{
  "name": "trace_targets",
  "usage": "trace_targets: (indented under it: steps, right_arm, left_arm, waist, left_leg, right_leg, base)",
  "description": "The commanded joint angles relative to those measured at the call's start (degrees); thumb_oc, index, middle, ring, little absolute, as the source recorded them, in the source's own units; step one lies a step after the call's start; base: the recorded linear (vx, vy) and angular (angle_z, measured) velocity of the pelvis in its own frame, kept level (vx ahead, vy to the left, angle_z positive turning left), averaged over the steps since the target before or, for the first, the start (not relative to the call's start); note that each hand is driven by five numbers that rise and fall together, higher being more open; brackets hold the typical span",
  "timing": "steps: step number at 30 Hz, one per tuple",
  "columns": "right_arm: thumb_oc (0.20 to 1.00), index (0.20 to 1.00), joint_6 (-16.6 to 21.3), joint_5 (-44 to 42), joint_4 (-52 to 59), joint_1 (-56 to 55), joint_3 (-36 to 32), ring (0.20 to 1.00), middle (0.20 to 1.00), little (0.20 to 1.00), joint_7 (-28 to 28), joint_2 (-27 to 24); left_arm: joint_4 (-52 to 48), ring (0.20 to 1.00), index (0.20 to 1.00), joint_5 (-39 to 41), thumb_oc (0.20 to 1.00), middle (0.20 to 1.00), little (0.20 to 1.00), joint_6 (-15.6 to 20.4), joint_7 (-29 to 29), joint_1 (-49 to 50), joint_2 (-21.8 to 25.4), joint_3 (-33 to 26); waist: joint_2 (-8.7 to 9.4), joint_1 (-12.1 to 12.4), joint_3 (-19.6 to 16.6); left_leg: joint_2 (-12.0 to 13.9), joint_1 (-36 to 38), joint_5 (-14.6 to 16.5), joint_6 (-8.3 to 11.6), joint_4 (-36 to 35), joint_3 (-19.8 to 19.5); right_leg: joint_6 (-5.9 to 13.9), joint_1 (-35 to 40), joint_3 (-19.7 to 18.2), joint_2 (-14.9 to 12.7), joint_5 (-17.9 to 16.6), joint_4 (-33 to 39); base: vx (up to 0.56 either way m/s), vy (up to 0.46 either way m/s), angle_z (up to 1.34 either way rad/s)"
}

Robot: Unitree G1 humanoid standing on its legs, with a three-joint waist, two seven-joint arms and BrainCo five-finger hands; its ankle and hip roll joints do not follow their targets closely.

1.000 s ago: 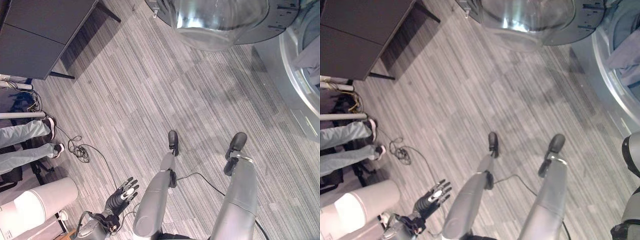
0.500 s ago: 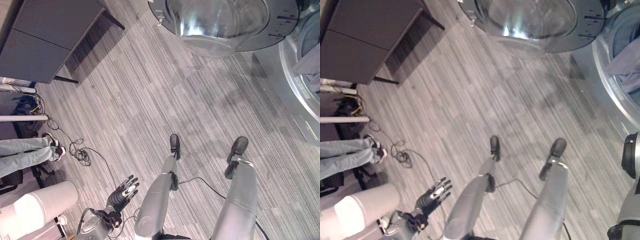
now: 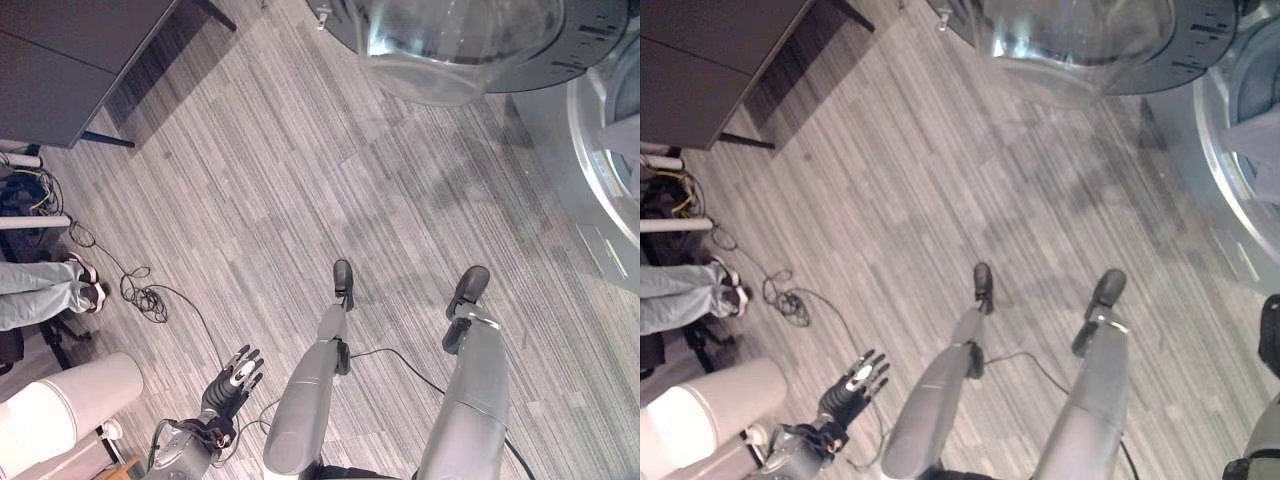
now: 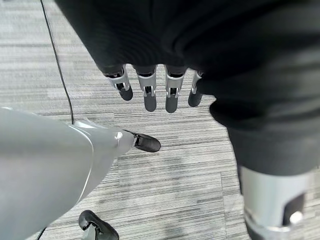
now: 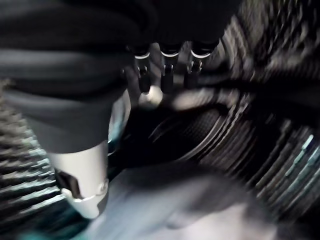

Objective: Grab the laundry basket,head to the washer,open it,put in the laundry and shut it.

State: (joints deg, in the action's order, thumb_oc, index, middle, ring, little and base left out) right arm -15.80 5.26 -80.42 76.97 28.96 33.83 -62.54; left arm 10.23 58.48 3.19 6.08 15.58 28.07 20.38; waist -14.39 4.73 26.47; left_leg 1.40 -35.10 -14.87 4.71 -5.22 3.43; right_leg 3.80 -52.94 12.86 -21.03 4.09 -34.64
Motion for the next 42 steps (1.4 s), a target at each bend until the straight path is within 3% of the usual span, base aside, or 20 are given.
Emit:
trace_targets:
  steps: [1, 4, 8, 9, 11, 12, 13, 14, 17, 19, 20, 23, 27, 32, 33, 34, 37, 39, 40, 42]
  right_arm:
    - [1.0, 1.0, 2.0, 6.6, 2.4, 4.6, 8.5, 1.0, 1.0, 1.0, -1.4, -7.3]
    - [1.0, 1.0, 1.6, 8.6, 3.4, 3.4, 7.9, 1.0, 1.0, 1.0, -1.2, -5.2]
    - [1.0, 1.0, 7.9, -3.0, 7.9, -5.1, -1.8, 1.0, 1.0, 1.0, 0.5, 2.4]
    - [1.0, 1.0, 7.8, -3.0, 8.3, -5.8, -2.5, 1.0, 1.0, 1.0, 0.6, 2.5]
    - [1.0, 1.0, 9.2, -3.9, 13.1, -12.1, -5.8, 1.0, 1.0, 1.0, 1.0, 6.7]
    - [1.0, 1.0, 9.2, 0.1, 20.7, -21.5, -9.2, 1.0, 1.0, 1.0, 2.6, 12.7]
    - [1.0, 1.0, 9.3, 1.6, 23.1, -23.4, -9.6, 1.0, 1.0, 1.0, 3.4, 14.8]
    - [1.0, 1.0, 9.5, 4.9, 28.1, -28.0, -9.4, 1.0, 1.0, 1.0, 4.2, 20.3]
    - [1.0, 1.0, 10.2, 9.0, 33.0, -34.3, -7.8, 1.0, 1.0, 1.0, 4.1, 27.6]
    - [1.0, 1.0, 10.4, 10.2, 33.2, -36.3, -6.5, 1.0, 1.0, 1.0, 3.5, 29.7]
    - [1.0, 1.0, 11.5, 12.0, 33.5, -40.5, -3.8, 1.0, 1.0, 1.0, 2.5, 34.0]
    - [1.0, 1.0, 13.1, 11.5, 29.9, -46.3, -1.0, 1.0, 1.0, 1.0, -0.4, 39.5]
    - [1.0, 1.0, 14.9, 8.7, 25.5, -56.9, -1.0, 1.0, 1.0, 1.0, -4.4, 42.6]
    - [1.0, 1.0, 16.2, 4.9, 19.8, -67.5, -7.3, 1.0, 1.0, 1.0, -8.8, 43.1]
    - [1.0, 1.0, 16.6, 2.5, 19.1, -70.1, -9.2, 1.0, 1.0, 1.0, -10.6, 43.7]
    - [1.0, 1.0, 16.6, 2.4, 19.1, -70.1, -9.2, 1.0, 1.0, 1.0, -10.6, 43.7]
    - [1.0, 1.0, 16.9, 2.0, 17.3, -71.3, -9.2, 1.0, 1.0, 1.0, -12.5, 44.3]
    - [1.0, 1.0, 16.5, 2.9, 17.6, -71.9, -8.4, 1.0, 1.0, 1.0, -13.3, 44.9]
    - [1.0, 1.0, 16.3, 3.1, 17.5, -72.2, -7.9, 1.0, 1.0, 1.0, -13.4, 45.1]
    - [1.0, 1.0, 15.6, 3.9, 17.2, -73.4, -6.1, 1.0, 1.0, 1.0, -15.0, 45.3]
  left_arm:
    - [1.3, 1.0, 1.0, -0.2, 1.0, 1.0, 1.0, 1.2, 2.2, 1.3, 2.8, 0.0]
    - [2.0, 1.0, 1.0, -0.7, 1.0, 1.0, 1.0, 1.2, 1.6, 1.0, 3.0, -0.1]
    - [2.0, 1.0, 1.0, -1.3, 1.0, 1.0, 1.0, 2.1, 0.0, -0.6, 2.4, -0.4]
    - [2.0, 1.0, 1.0, -1.3, 1.0, 1.0, 1.0, 2.1, 0.0, -0.5, 2.7, -0.4]
    - [2.3, 1.0, 1.0, -1.6, 1.0, 1.0, 1.0, 2.6, -0.7, -0.3, 2.6, -1.8]
    - [1.5, 1.0, 1.0, -1.6, 1.0, 1.0, 1.0, 4.4, -1.7, 0.7, 2.5, -3.8]
    - [1.4, 1.0, 1.0, -2.1, 1.0, 1.0, 1.0, 4.9, -2.2, 0.8, 2.6, -4.2]
    - [1.6, 1.0, 1.0, -3.6, 1.0, 1.0, 1.0, 6.2, -3.3, 0.3, 2.6, -4.9]
    - [2.5, 1.0, 1.0, -6.3, 1.0, 1.0, 1.0, 7.7, -5.8, -0.6, 2.2, -5.4]
    - [2.7, 1.0, 1.0, -7.4, 1.0, 1.0, 1.0, 8.1, -6.4, -0.7, 2.2, -5.4]
    - [3.4, 1.0, 1.0, -9.5, 1.0, 1.0, 1.0, 9.0, -7.7, -1.1, 2.3, -5.5]
    - [6.1, 1.0, 1.0, -13.1, 1.0, 1.0, 1.0, 9.1, -8.9, -2.3, 2.3, -4.5]
    - [8.4, 1.0, 1.0, -17.8, 1.0, 1.0, 1.0, 9.1, -10.6, -2.5, 2.8, -4.9]
    - [10.8, 1.0, 1.0, -28.2, 1.0, 1.0, 1.0, 8.6, -12.0, -3.9, 3.1, -5.0]
    - [11.0, 1.0, 1.0, -32.9, 1.0, 1.0, 1.0, 8.3, -13.9, -5.0, 3.0, -6.7]
    - [11.0, 1.0, 1.0, -32.9, 1.0, 1.0, 1.0, 8.2, -14.0, -5.0, 3.0, -6.7]
    - [11.4, 1.0, 1.0, -35.3, 1.0, 1.0, 1.0, 7.8, -15.5, -5.2, 2.2, -9.9]
    - [11.7, 1.0, 1.0, -36.9, 1.0, 1.0, 1.0, 6.9, -16.2, -4.4, 0.7, -11.8]
    - [12.0, 1.0, 1.0, -37.2, 1.0, 1.0, 1.0, 6.3, -16.3, -4.1, -0.3, -12.4]
    - [12.2, 1.0, 1.0, -39.1, 1.0, 1.0, 1.0, 5.3, -17.5, -4.4, -2.8, -13.8]
  waist:
    - [-0.4, -0.2, 3.1]
    - [-0.12, 0.0, 3.3]
    - [0.24, 0.0, 3.3]
    - [0.45, 0.1, 3.3]
    - [0.9, 0.1, 3.3]
    - [1.33, 0.2, 3.3]
    - [1.41, 0.2, 3.3]
    - [1.91, 0.1, 3.3]
    - [3.0, -0.2, 3.3]
    - [3.46, -0.3, 3.3]
    - [4.68, -0.6, 3.3]
    - [6.79, -1.3, 3.3]
    - [10.37, -2.1, 1.5]
    - [11.9, -4.2, -4.7]
    - [11.91, -5.6, -5.7]
    - [11.94, -5.6, -5.5]
    - [11.79, -4.5, -8.8]
    - [12.52, -2.6, -11.3]
    - [12.81, -2.2, -12.4]
    - [13.88, -0.9, -14.5]
  left_leg:
    - [2.7, 2.5, 8.2, 2.21, 0.3, 0.4]
    - [2.9, 2.4, 8.0, 2.07, 0.5, 0.4]
    - [3.1, 2.3, 8.2, 1.87, 0.6, 0.1]
    - [3.1, 2.3, 8.2, 1.87, 0.6, 0.0]
    - [3.2, 2.2, 8.5, 1.68, 1.2, 0.0]
    - [3.1, 1.8, 9.0, 1.39, 2.6, -0.2]
    - [3.0, 1.6, 9.2, 1.27, 3.0, -0.2]
    - [3.0, 1.2, 9.9, 1.02, 4.6, -0.1]
    - [2.9, 0.6, 11.5, 0.5, 7.7, -0.2]
    - [2.9, 0.6, 12.1, 0.29, 8.9, -0.2]
    - [3.0, 1.0, 13.8, -0.18, 11.6, -0.4]
    - [3.2, 3.2, 16.8, -0.64, 15.4, 0.0]
    - [2.6, 10.2, 22.1, -2.54, 19.5, 0.8]
    - [0.2, 19.2, 26.0, -5.62, 20.0, 0.5]
    - [0.2, 24.3, 25.8, -7.14, 18.3, 1.1]
    - [0.3, 24.4, 25.9, -7.1, 18.2, 1.2]
    - [1.1, 28.3, 24.8, -7.33, 15.8, 3.2]
    - [1.6, 30.5, 24.7, -6.65, 15.3, 5.0]
    - [1.8, 31.3, 24.9, -6.37, 15.5, 5.5]
    - [4.9, 29.6, 19.9, -3.58, 26.2, 6.9]
  right_leg:
    - [2.53, 3.2, -2.4, 3.3, 1.0, 10.6]
    - [2.49, 3.7, -2.3, 3.5, 0.7, 11.2]
    - [2.42, 4.7, -1.8, 3.8, 0.5, 12.1]
    - [2.42, 4.8, -1.8, 3.8, 0.5, 12.2]
    - [2.46, 5.2, -1.7, 3.9, 0.1, 12.7]
    - [2.47, 6.2, -1.2, 3.8, -0.7, 13.9]
    - [2.57, 6.6, -1.0, 3.7, -1.1, 14.5]
    - [2.7, 7.5, -1.0, 3.5, -2.0, 15.6]
    - [2.78, 9.5, -0.7, 3.3, -3.2, 17.4]
    - [2.76, 10.5, -0.6, 3.3, -3.6, 18.2]
    - [3.08, 13.7, -0.1, 3.2, -4.7, 20.4]
    - [3.79, 19.2, 0.4, 3.3, -6.3, 23.5]
    - [5.58, 28.5, 0.2, 2.9, -8.3, 27.4]
    - [7.26, 36.8, -0.7, 0.5, -9.9, 27.5]
    - [6.15, 36.7, -1.7, 3.5, -7.7, 20.7]
    - [6.1, 36.7, -1.8, 3.5, -7.5, 20.5]
    - [4.42, 39.5, 4.2, 8.0, -0.9, 16.1]
    - [3.23, 43.4, 8.6, 9.3, 1.7, 18.3]
    - [2.64, 45.3, 8.8, 9.9, 2.0, 20.2]
    - [-0.44, 50.7, 6.4, 13.8, 3.6, 26.4]
  base:
    - [0.0, 0.005, 0.07]
    - [0.0, 0.003, -0.03]
    - [0.01, 0.006, -0.02]
    - [0.0, 0.0, 0.0]
    - [-0.02, 0.017, 0.05]
    - [-0.04, 0.04, 0.05]
    - [-0.06, 0.072, 0.03]
    - [-0.05, 0.07, 0.0]
    - [-0.05, 0.086, -0.02]
    - [-0.03, 0.076, 0.01]
    - [-0.03, 0.098, 0.07]
    - [-0.02, 0.133, 0.0]
    - [0.07, 0.216, -0.14]
    - [0.17, 0.225, -0.24]
    - [0.11, 0.19, 0.02]
    - [0.07, 0.162, 0.03]
    - [0.07, 0.031, -0.25]
    - [0.13, -0.062, -0.73]
    - [0.22, -0.189, -1.08]
    - [0.19, -0.282, -0.74]
